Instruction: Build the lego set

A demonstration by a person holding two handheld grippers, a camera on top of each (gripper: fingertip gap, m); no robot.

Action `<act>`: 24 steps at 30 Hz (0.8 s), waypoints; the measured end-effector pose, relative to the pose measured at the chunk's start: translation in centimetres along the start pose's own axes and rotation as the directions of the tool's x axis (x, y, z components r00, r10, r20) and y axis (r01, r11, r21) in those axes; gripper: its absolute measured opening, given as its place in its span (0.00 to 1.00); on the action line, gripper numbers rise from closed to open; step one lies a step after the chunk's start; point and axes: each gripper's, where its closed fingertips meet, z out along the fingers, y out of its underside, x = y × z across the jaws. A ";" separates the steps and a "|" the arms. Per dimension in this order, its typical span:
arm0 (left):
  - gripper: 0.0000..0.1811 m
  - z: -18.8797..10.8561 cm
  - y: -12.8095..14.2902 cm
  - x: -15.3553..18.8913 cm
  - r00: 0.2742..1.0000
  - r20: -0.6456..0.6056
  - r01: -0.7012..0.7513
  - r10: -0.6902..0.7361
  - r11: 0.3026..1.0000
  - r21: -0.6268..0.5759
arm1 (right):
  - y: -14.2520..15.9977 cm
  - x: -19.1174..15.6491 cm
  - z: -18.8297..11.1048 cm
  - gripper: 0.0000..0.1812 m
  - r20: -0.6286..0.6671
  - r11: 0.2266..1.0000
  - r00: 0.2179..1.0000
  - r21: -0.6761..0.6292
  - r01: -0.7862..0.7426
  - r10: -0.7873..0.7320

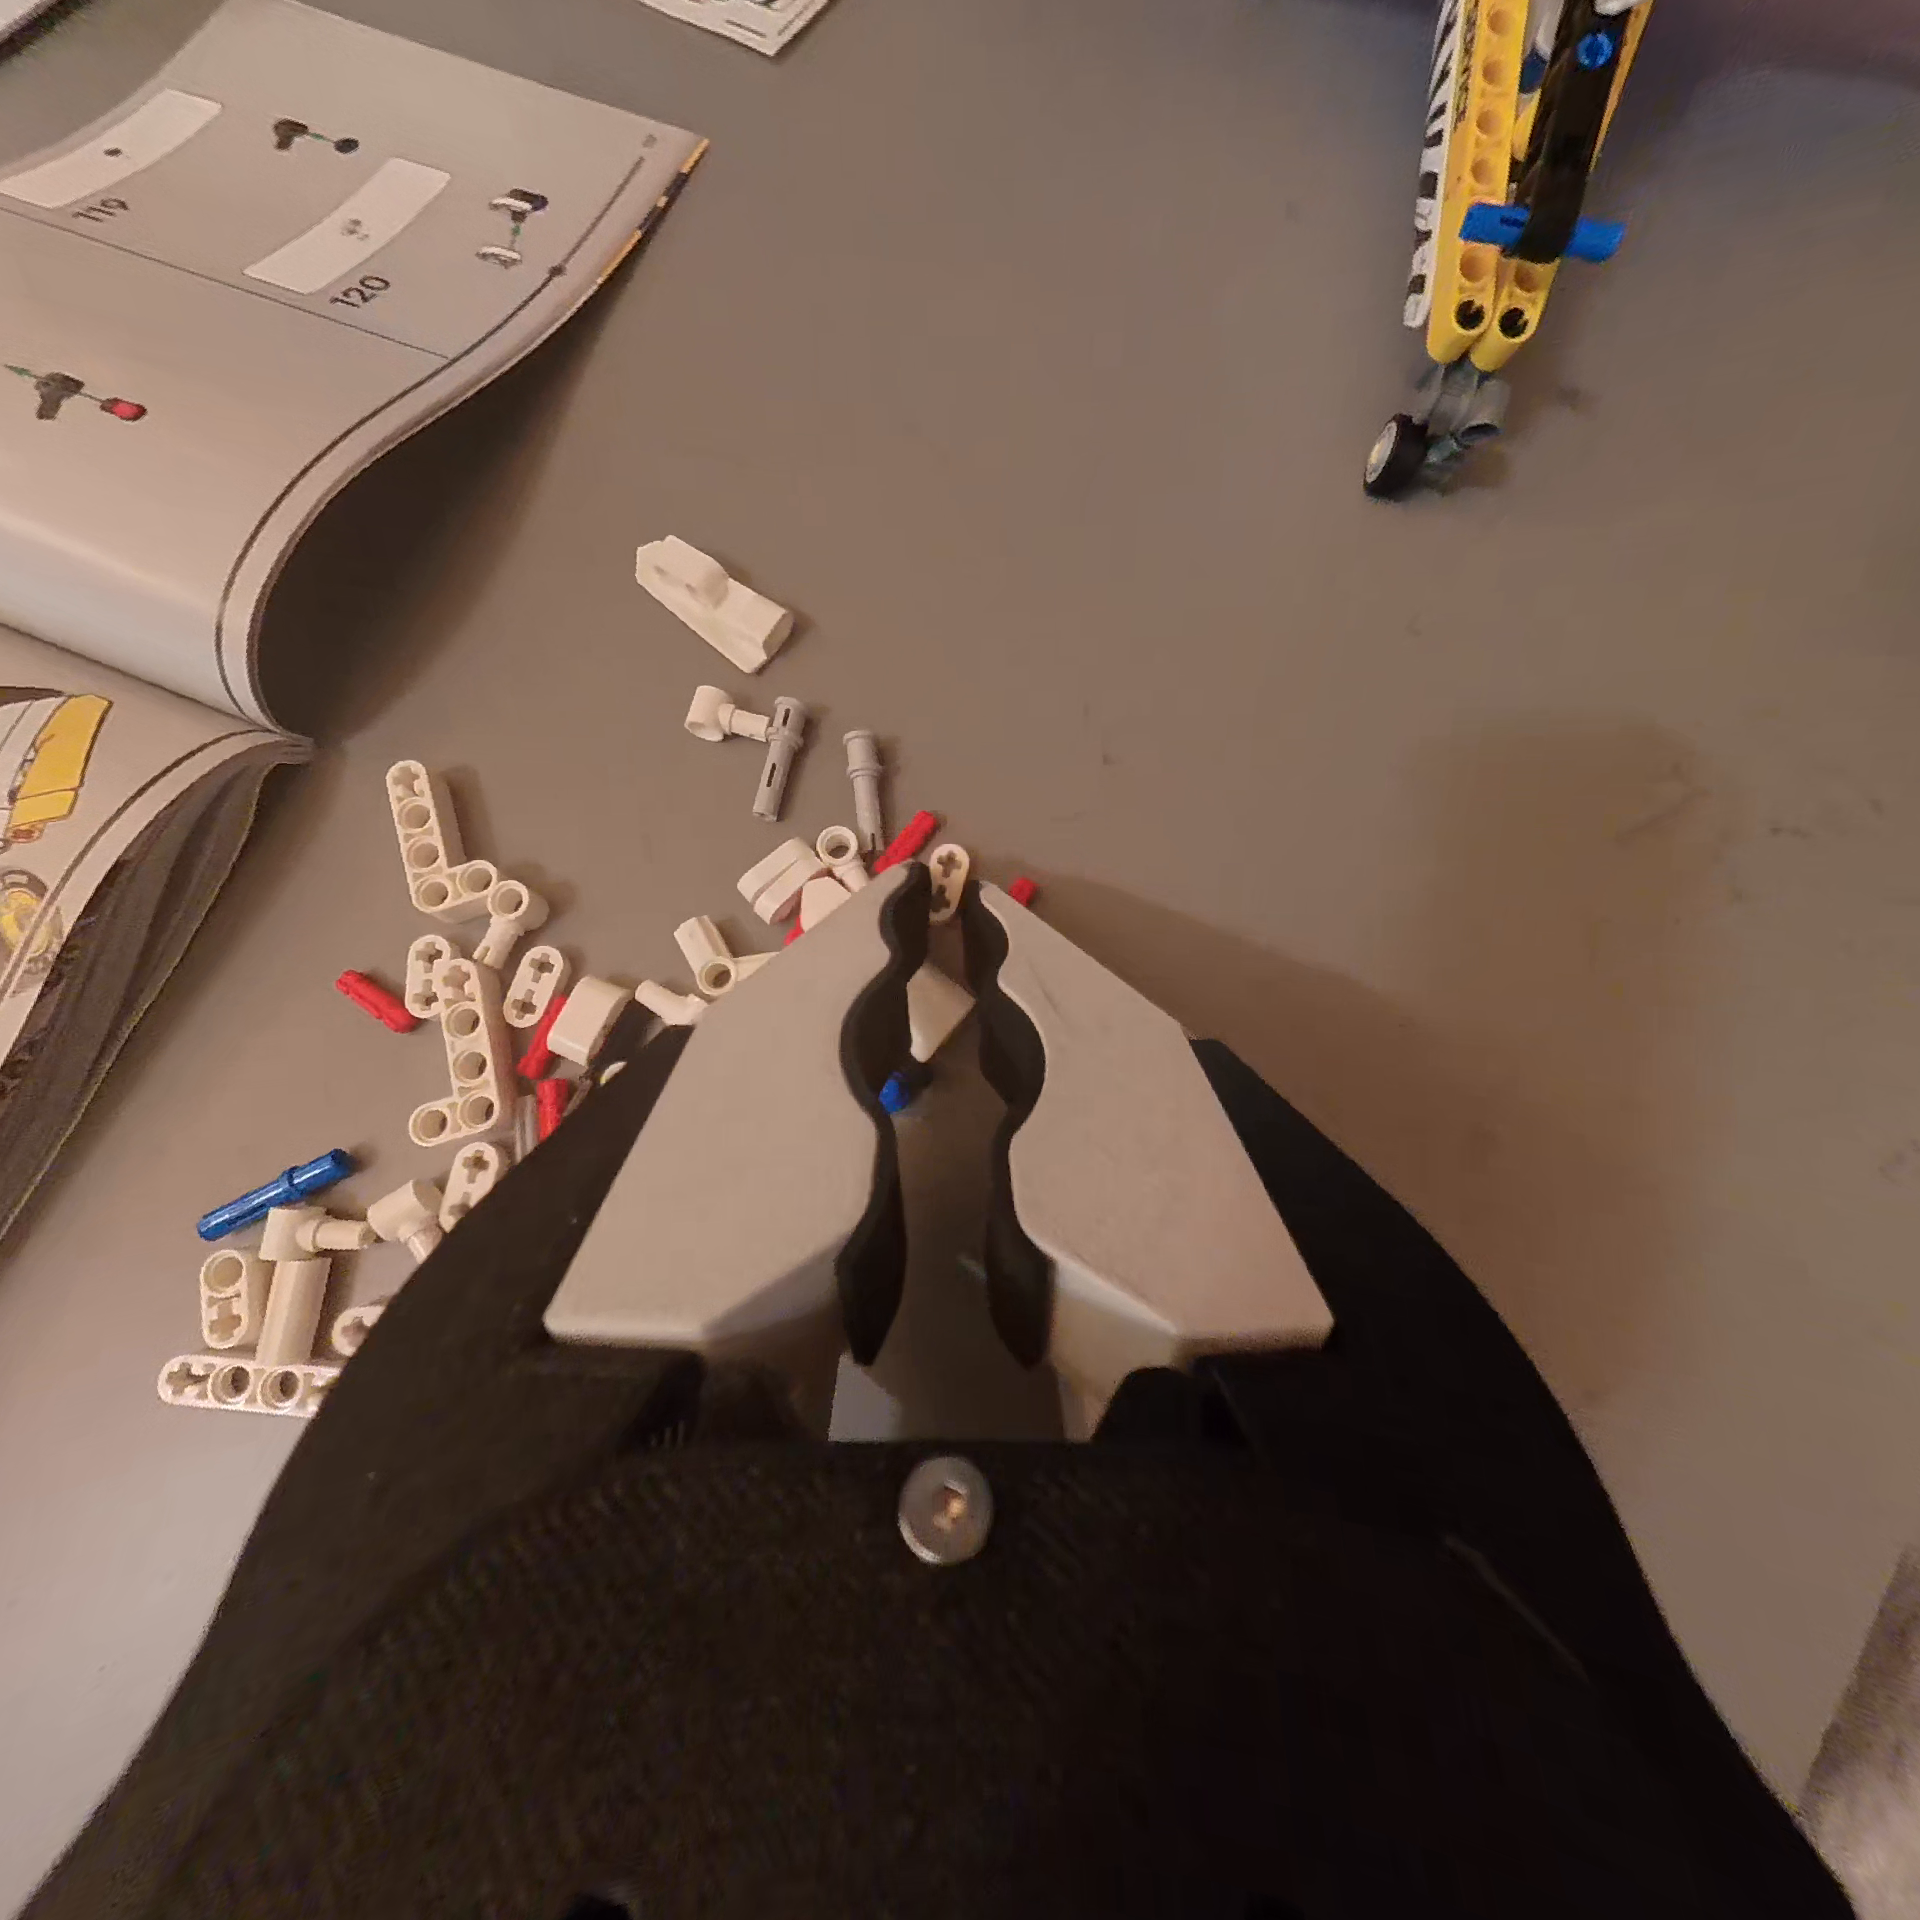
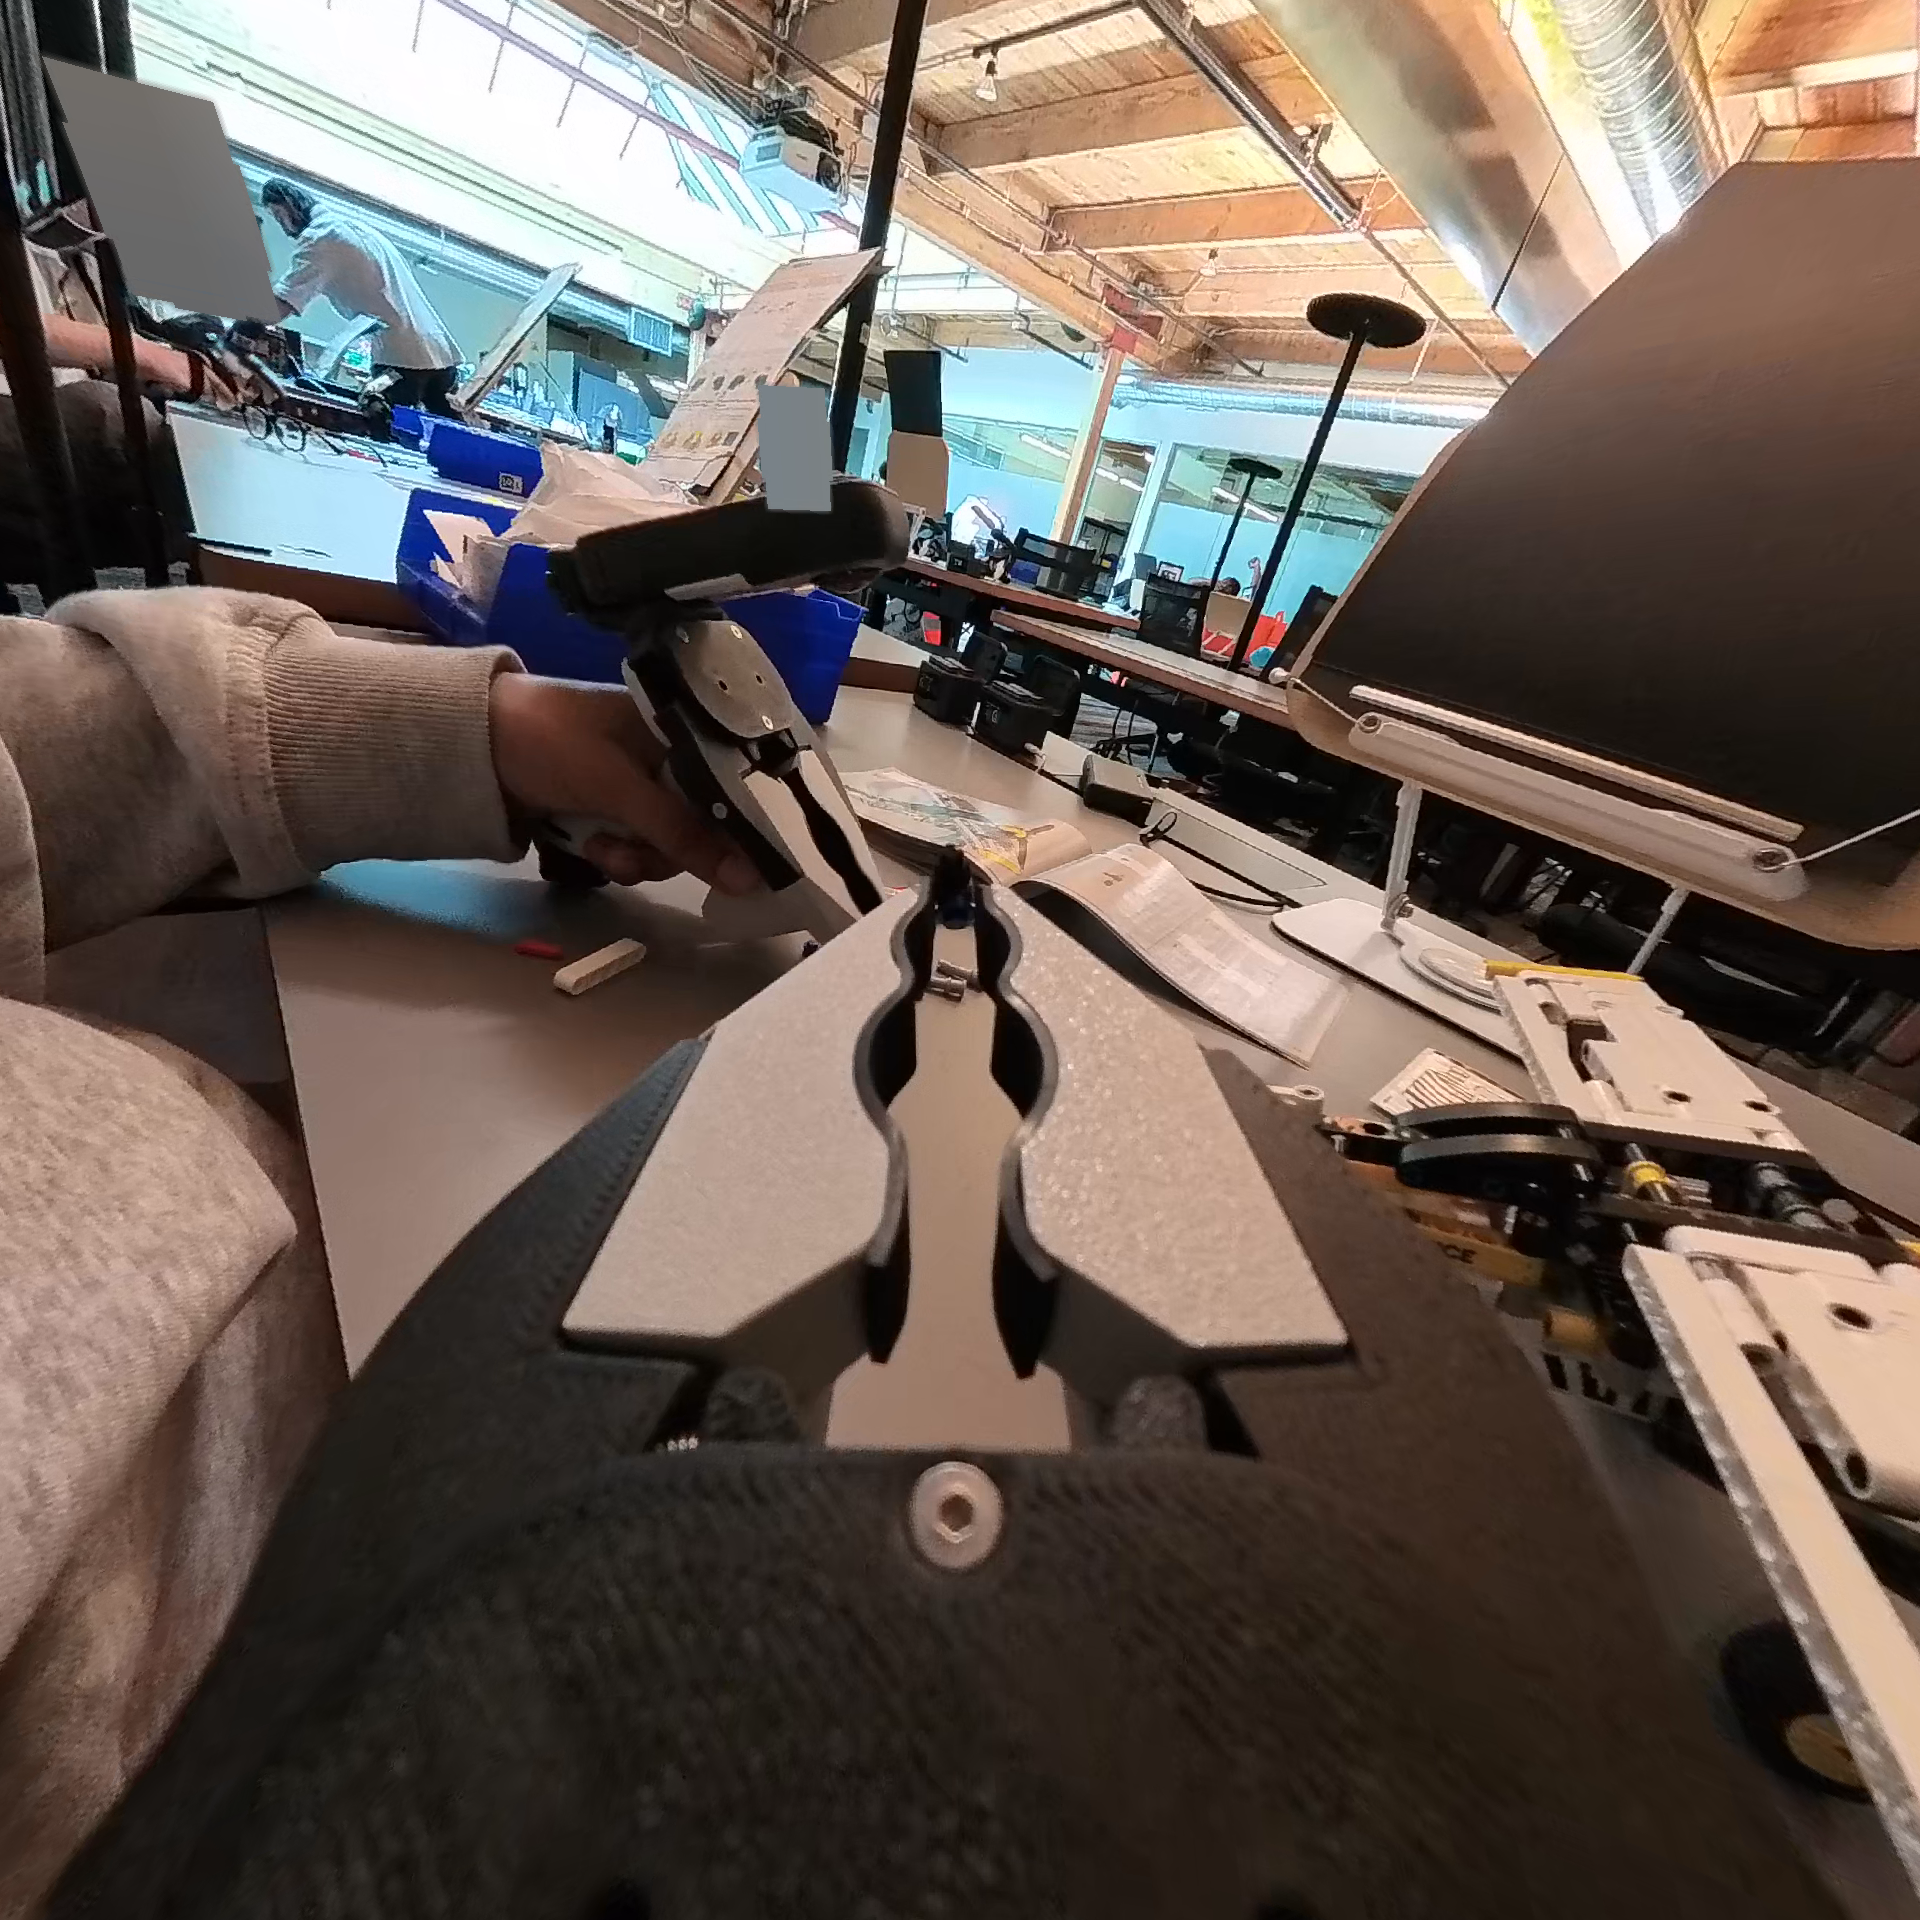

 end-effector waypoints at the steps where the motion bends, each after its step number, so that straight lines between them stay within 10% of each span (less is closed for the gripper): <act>1: 0.02 -0.1 0.0 0.1 1.000 -0.008 0.001 -0.001 1.000 -0.005 | 0.0 0.0 0.0 0.03 0.000 1.000 1.000 0.000 0.000 0.000; 17: 0.03 0.0 0.0 0.3 1.000 -0.019 0.015 -0.016 1.000 -0.014 | 0.2 0.2 0.0 0.03 -0.002 1.000 1.000 0.004 -0.010 0.010; 24: 0.03 -3.4 -6.2 3.7 0.946 -0.298 0.227 -0.124 0.913 0.339 | 0.1 0.5 0.0 0.03 -0.005 0.999 0.999 0.015 -0.038 0.038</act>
